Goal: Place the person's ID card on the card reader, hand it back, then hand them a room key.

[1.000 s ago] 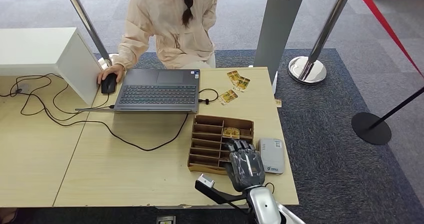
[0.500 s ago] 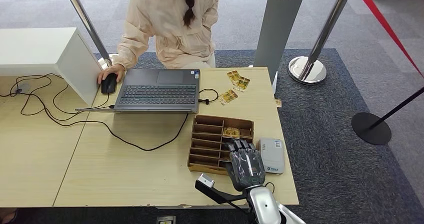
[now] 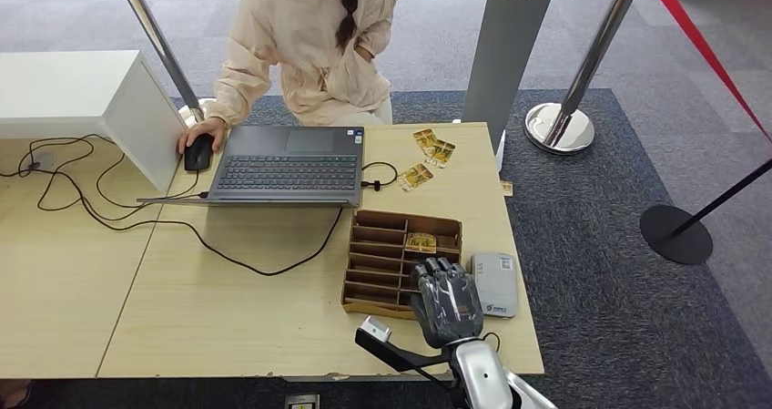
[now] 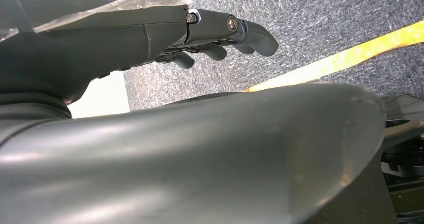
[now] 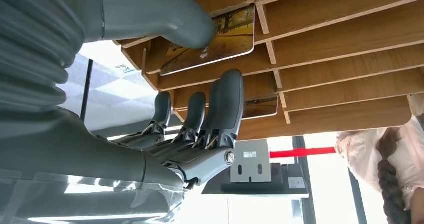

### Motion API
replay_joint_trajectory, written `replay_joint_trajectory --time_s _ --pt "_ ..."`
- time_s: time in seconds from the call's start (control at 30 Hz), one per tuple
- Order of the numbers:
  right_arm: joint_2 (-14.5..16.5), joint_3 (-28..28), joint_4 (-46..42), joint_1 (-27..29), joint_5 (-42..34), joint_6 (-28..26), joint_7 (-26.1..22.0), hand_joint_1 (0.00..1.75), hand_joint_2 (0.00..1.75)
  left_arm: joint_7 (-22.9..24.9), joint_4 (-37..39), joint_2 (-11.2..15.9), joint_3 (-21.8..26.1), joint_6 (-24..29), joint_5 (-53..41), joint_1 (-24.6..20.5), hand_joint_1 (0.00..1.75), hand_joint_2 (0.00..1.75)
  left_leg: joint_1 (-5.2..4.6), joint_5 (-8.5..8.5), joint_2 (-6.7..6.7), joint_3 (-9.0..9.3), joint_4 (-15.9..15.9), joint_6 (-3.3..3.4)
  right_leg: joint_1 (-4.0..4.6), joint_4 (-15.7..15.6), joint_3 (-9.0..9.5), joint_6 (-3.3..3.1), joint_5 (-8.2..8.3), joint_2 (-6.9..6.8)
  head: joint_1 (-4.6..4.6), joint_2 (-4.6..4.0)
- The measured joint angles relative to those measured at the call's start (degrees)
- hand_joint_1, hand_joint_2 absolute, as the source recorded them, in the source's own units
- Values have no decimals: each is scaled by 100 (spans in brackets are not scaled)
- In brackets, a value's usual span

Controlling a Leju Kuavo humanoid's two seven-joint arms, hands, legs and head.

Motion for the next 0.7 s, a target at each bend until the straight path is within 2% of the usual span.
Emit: replay_joint_trajectory --time_s 0.27,0.7 --pt "0 -4 1 -7 -26 -65 -23 106 175 7 0 0 0 0 -11 -1 0 0 0 0 0 0 0 0 0 0 0 0 0 0 2 -1" --pt "2 -30 3 -11 -68 -98 -32 100 175 23 0 0 0 -1 -26 -2 0 0 0 0 0 1 0 0 0 0 1 0 0 0 2 0"
